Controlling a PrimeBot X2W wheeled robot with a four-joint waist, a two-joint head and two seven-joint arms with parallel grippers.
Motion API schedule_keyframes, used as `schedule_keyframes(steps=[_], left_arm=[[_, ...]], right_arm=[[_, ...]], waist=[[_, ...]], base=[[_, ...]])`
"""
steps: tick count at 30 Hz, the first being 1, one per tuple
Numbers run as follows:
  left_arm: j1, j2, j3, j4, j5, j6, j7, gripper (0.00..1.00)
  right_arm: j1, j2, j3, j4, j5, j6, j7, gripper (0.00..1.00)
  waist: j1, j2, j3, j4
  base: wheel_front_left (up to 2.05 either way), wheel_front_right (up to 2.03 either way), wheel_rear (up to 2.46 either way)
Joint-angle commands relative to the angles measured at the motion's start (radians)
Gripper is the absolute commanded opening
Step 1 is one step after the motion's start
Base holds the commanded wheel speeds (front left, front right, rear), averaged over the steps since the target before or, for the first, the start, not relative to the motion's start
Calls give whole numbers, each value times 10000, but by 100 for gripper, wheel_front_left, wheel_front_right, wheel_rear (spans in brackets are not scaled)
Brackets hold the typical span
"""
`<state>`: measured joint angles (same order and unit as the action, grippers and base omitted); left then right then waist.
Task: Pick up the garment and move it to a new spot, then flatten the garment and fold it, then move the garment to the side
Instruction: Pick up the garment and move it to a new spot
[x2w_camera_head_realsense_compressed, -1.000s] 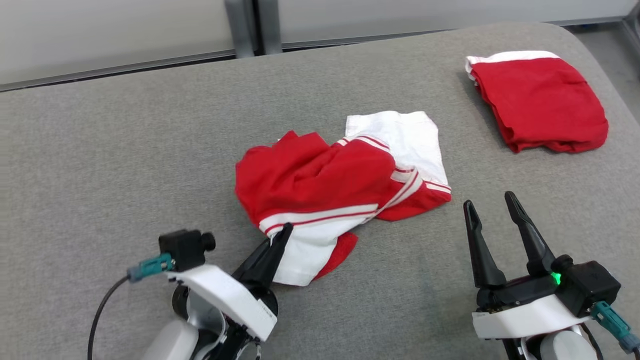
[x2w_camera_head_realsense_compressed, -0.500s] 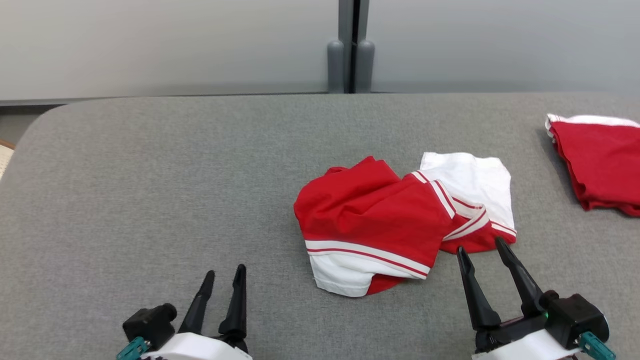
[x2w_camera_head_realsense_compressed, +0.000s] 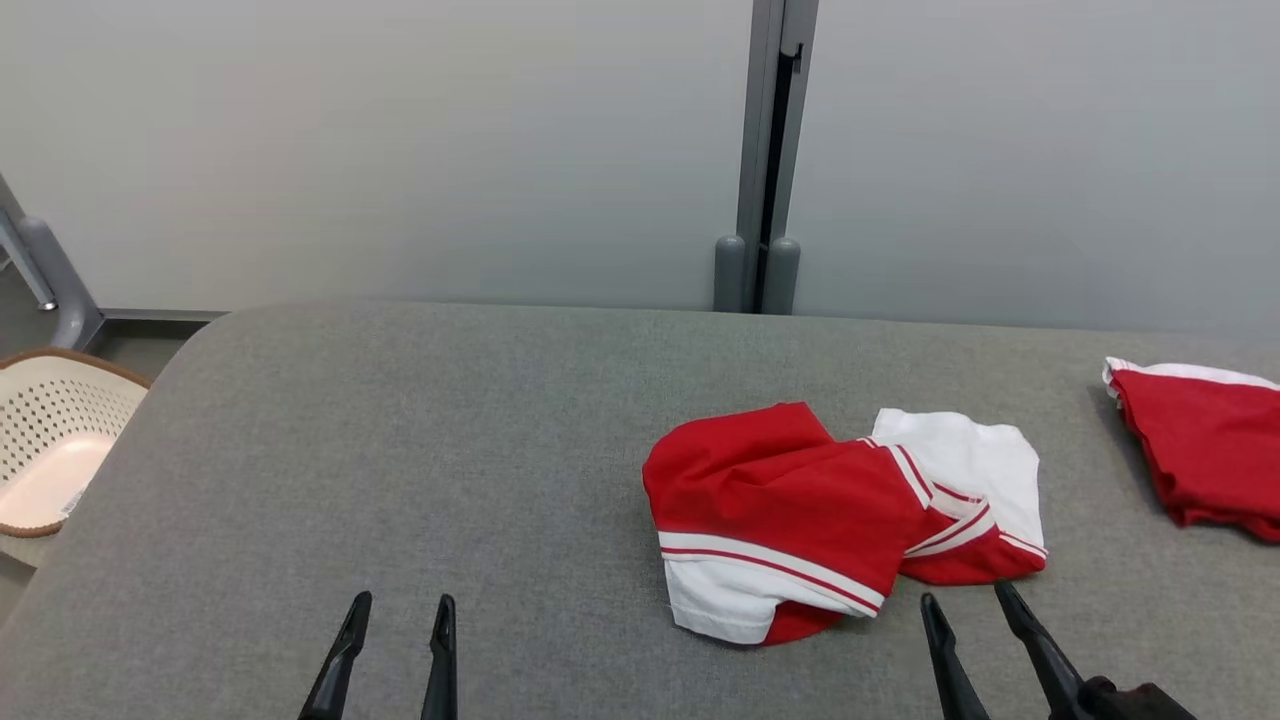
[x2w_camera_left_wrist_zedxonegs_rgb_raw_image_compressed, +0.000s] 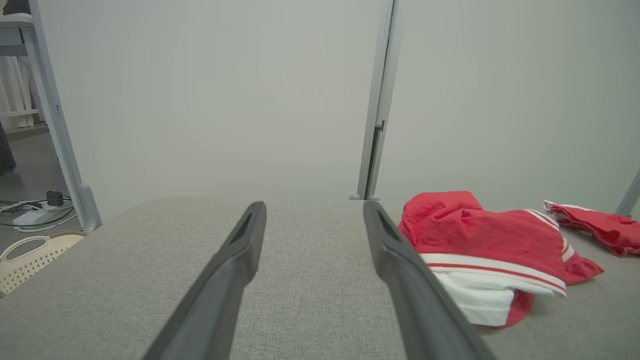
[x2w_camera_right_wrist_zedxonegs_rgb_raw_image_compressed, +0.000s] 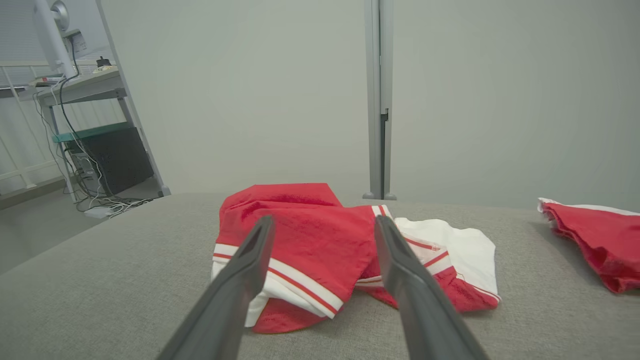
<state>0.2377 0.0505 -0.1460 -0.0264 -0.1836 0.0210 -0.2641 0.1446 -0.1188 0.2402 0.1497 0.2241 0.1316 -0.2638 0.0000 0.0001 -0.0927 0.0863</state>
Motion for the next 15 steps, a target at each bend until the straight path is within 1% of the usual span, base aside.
schedule_keyframes(steps=[1, 3, 7, 11, 15], left_arm=[[67, 18, -23, 77, 183, -39, 3, 100], [170, 16, -77, 181, 337, -18, 3, 100], [232, 16, -24, 180, 314, 83, 2, 100], [268, 18, 36, 170, 275, 115, 2, 100], [218, 17, 89, 198, 244, 85, 1, 100]], right_arm=[[203, 78, -206, -103, -203, -20, -7, 100], [349, 160, -522, -268, -491, -20, -6, 100], [573, 383, -1101, -519, -854, -20, -6, 100], [698, 506, -1422, -587, -960, -20, -7, 100], [737, 558, -1516, -623, -991, -20, -7, 100]], waist=[[0, -1, -182, -49], [0, -1, -232, -122], [0, -1, -258, -270], [0, -1, -240, -399], [0, -1, -186, -520]], base=[[0, 0, 0], [0, 0, 0], [0, 0, 0], [0, 0, 0], [0, 0, 0]])
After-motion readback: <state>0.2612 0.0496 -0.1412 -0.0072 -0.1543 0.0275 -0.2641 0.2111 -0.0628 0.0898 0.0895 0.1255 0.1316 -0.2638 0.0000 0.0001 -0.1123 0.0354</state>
